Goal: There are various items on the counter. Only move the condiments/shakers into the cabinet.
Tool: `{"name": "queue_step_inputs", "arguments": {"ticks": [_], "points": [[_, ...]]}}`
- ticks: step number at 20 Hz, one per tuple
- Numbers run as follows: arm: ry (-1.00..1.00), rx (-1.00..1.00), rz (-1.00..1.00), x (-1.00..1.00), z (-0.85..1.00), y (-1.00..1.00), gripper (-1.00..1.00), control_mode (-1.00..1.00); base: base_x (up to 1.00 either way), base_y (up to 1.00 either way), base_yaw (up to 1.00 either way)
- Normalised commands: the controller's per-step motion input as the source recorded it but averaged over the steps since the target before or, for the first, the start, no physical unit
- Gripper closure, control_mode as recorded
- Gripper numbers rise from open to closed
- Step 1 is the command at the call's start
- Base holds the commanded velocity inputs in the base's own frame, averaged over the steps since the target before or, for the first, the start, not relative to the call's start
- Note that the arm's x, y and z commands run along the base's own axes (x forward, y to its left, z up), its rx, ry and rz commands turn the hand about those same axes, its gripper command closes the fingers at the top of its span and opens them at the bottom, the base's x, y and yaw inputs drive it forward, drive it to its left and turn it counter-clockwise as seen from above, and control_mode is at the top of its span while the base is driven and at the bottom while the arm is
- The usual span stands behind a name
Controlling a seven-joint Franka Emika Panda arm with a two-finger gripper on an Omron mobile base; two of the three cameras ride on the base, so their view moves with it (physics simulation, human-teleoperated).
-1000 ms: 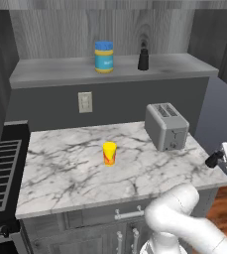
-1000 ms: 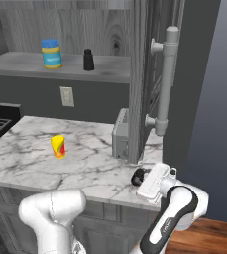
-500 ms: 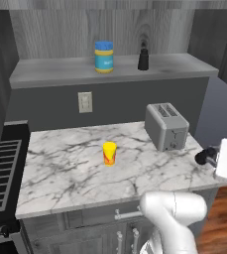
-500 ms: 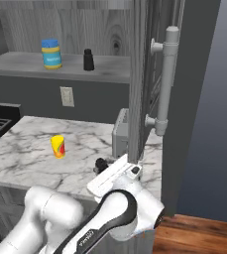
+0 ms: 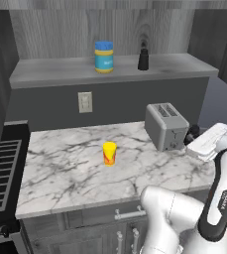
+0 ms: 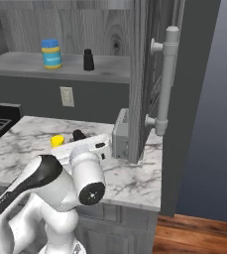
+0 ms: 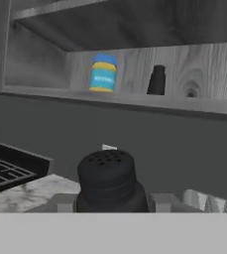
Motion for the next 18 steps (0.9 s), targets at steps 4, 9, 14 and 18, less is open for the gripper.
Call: {"name": "queue_step_inputs", "arguments": {"ticks": [4, 9, 14, 18], "points": [[0.48, 0.00, -0.30, 0.00, 1.00, -0.09, 1.00, -1.00, 0.00, 0.00, 0.00], [0.46, 0.00, -0.26, 0.16, 1.00, -0.15, 1.00, -1.00, 0.00, 0.00, 0.00], [0.25, 0.03, -0.16, 0.01, 1.00, -0.36, 1.00, -1.00, 0.00, 0.00, 0.00], [0.00, 0.01, -0.11, 0.00, 0.93, -0.55, 1.00, -1.00, 0.00, 0.00, 0.00]]}}
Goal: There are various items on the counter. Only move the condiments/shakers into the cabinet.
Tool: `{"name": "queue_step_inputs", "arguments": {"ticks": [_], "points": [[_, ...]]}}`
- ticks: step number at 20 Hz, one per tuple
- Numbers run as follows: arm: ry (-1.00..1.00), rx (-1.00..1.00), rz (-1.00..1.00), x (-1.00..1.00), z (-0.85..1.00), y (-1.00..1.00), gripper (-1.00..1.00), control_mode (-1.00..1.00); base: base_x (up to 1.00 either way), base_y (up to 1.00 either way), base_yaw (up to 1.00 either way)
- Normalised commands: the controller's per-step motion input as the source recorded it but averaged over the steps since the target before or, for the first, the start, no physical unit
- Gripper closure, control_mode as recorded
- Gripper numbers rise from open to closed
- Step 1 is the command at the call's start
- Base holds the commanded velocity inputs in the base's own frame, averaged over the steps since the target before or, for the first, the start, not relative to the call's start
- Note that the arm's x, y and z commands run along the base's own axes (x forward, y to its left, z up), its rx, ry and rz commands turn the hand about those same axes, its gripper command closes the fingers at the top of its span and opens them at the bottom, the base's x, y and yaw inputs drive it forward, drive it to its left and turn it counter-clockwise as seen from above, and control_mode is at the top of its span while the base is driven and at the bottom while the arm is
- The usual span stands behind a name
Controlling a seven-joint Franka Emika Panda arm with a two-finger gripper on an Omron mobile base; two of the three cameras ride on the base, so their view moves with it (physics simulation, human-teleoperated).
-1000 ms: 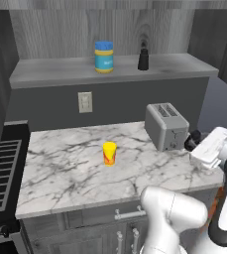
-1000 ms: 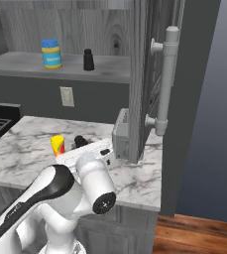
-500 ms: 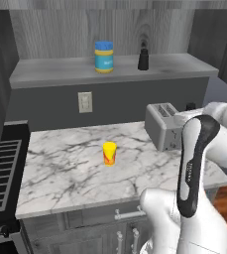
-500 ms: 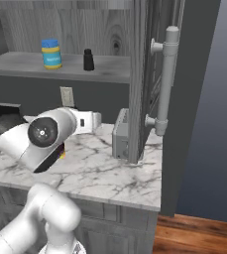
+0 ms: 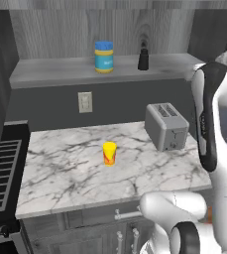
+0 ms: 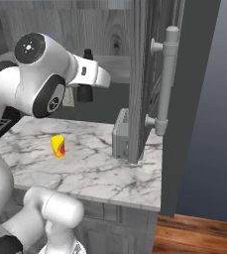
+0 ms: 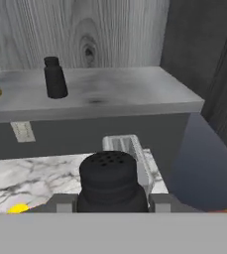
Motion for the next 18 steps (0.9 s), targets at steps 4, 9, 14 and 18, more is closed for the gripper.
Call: {"name": "queue_step_inputs", "arguments": {"ticks": [4, 9, 14, 18], "points": [[-0.53, 0.00, 0.00, -0.36, 0.33, -0.59, 1.00, -1.00, 0.00, 0.00, 0.00], [-0.53, 0.00, 0.00, -0.12, 0.01, -0.17, 1.00, -1.00, 0.00, 0.00, 0.00], [0.00, 0.00, 0.00, 0.34, 0.00, 0.00, 1.00, -1.00, 0.00, 0.00, 0.00], [0.13, 0.00, 0.00, 0.62, 0.00, 0.03, 1.00, -1.00, 0.00, 0.00, 0.00]]}}
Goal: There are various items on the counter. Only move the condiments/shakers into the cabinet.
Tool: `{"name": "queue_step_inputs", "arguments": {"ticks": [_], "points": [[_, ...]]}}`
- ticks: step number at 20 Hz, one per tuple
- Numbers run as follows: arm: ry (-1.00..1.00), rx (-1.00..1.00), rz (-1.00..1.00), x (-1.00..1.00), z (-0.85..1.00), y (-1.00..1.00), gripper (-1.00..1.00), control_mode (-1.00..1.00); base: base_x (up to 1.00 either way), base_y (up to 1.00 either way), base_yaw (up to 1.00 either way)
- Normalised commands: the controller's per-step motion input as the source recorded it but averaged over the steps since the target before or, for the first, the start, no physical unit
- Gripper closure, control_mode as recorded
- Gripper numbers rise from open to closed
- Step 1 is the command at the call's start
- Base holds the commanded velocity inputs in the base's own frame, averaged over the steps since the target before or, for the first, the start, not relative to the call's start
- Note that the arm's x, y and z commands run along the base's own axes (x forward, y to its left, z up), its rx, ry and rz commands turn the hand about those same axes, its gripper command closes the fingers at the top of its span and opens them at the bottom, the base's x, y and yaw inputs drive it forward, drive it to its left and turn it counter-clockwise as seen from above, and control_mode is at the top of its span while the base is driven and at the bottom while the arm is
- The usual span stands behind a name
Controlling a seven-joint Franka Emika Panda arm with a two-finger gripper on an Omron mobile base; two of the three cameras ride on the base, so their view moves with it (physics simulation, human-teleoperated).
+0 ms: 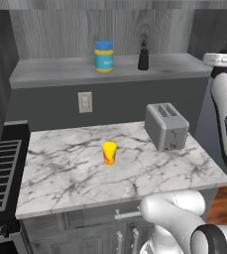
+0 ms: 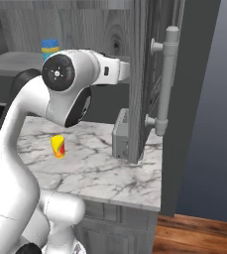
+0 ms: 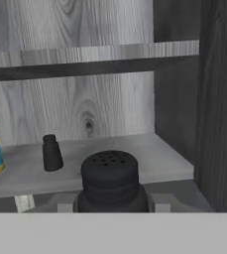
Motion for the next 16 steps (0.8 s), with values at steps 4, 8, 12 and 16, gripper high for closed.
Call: {"name": "queue_step_inputs", "arguments": {"ticks": [4, 8, 12, 16], "points": [[0.15, 0.00, 0.00, 0.68, 0.00, 0.07, 1.00, -1.00, 0.00, 0.00, 0.00], [0.07, 0.00, 0.00, 0.59, 0.00, 0.00, 1.00, -1.00, 0.00, 0.00, 0.00], [0.00, 0.00, 0.00, 0.37, -0.13, 0.00, 1.00, -1.00, 0.00, 0.00, 0.00], [-0.10, 0.00, 0.00, 0.17, -0.23, 0.00, 1.00, -1.00, 0.00, 0.00, 0.00]]}}
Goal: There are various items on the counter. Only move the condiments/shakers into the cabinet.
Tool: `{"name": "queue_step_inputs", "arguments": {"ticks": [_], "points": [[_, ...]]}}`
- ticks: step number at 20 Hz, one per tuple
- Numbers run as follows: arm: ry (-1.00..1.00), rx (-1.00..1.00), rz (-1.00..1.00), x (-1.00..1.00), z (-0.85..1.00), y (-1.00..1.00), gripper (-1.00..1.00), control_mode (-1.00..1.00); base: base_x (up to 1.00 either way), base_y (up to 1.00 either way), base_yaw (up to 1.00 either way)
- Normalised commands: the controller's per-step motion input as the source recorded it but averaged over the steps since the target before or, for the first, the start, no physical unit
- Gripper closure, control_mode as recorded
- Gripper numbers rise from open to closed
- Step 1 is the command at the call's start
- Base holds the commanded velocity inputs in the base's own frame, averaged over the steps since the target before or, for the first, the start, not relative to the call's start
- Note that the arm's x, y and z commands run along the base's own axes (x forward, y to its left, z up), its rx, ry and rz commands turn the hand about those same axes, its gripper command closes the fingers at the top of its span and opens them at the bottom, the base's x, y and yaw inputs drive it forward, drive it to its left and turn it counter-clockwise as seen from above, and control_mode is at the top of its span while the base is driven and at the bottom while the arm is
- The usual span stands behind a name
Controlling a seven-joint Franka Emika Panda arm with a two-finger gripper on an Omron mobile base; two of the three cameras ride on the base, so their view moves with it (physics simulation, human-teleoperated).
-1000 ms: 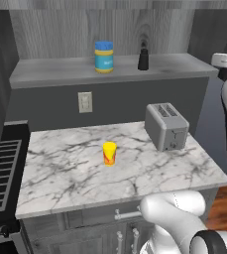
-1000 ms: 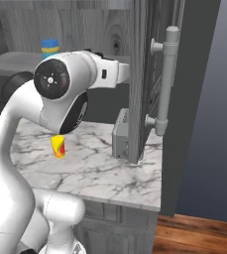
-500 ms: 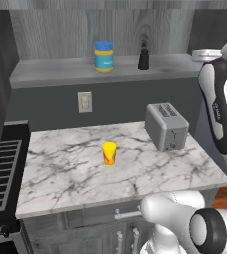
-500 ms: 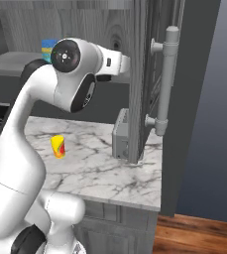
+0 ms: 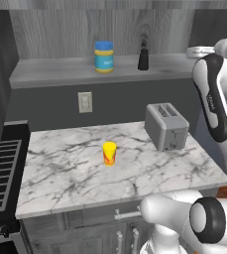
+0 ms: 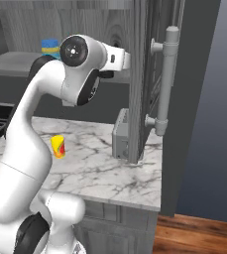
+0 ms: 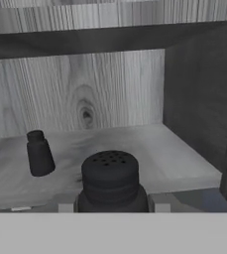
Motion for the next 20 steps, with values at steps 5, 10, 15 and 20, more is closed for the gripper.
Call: {"name": "queue_step_inputs", "arguments": {"ticks": [5, 10, 15, 20], "points": [[-0.03, 0.00, 0.00, 0.31, -0.01, 0.00, 1.00, -1.00, 0.00, 0.00, 0.00], [0.00, 0.00, 0.00, 0.53, 0.00, 0.00, 1.00, -1.00, 0.00, 0.00, 0.00], [0.01, 0.00, 0.00, 0.61, 0.00, 0.00, 1.00, -1.00, 0.00, 0.00, 0.00], [0.00, 0.00, 0.00, 0.39, -0.16, 0.00, 1.00, -1.00, 0.00, 0.00, 0.00]]}}
